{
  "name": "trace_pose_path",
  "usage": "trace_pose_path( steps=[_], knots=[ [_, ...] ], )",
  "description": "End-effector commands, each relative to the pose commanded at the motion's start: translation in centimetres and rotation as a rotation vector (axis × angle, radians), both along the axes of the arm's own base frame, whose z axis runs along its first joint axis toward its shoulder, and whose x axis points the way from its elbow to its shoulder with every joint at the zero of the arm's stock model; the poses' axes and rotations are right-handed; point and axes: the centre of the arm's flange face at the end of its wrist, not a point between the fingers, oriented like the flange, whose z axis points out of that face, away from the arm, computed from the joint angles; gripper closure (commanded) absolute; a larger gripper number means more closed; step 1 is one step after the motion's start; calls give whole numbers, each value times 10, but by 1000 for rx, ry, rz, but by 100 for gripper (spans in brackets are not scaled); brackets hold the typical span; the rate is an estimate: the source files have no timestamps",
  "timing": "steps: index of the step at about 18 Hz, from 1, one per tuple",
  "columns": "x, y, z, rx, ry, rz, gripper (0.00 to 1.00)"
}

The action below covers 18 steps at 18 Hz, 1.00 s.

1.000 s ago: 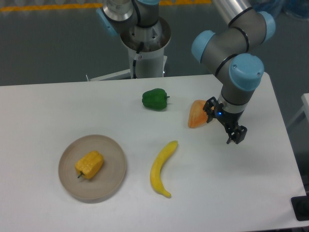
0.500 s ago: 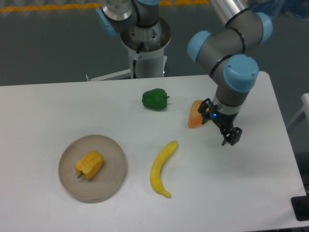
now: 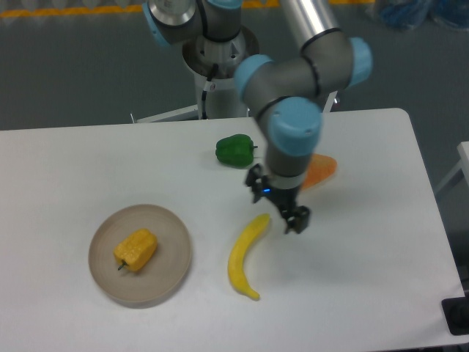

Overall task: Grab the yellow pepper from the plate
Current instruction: 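Move the open gripper from the orange wedge over to the plate, then lower the gripper around the yellow pepper on the plate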

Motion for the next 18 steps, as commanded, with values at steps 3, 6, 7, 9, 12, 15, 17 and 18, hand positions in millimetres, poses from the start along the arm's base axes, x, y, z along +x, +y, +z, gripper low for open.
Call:
trace_pose_path(
  steps=[3, 6, 7, 9, 12, 15, 17, 18],
  knots=[
    [57, 16, -10, -2, -11, 24, 0],
    [104, 36, -34, 12, -22, 76, 0],
    [110, 39, -42, 6, -29, 105, 0],
    [125, 42, -53, -13, -36, 132, 0],
    [143, 45, -64, -28, -61, 141, 0],
    [151, 48, -70, -34, -99, 178, 0],
    [161, 48, -79, -50, -104, 167, 0],
    [163, 49, -85, -59, -105, 178, 0]
  ],
)
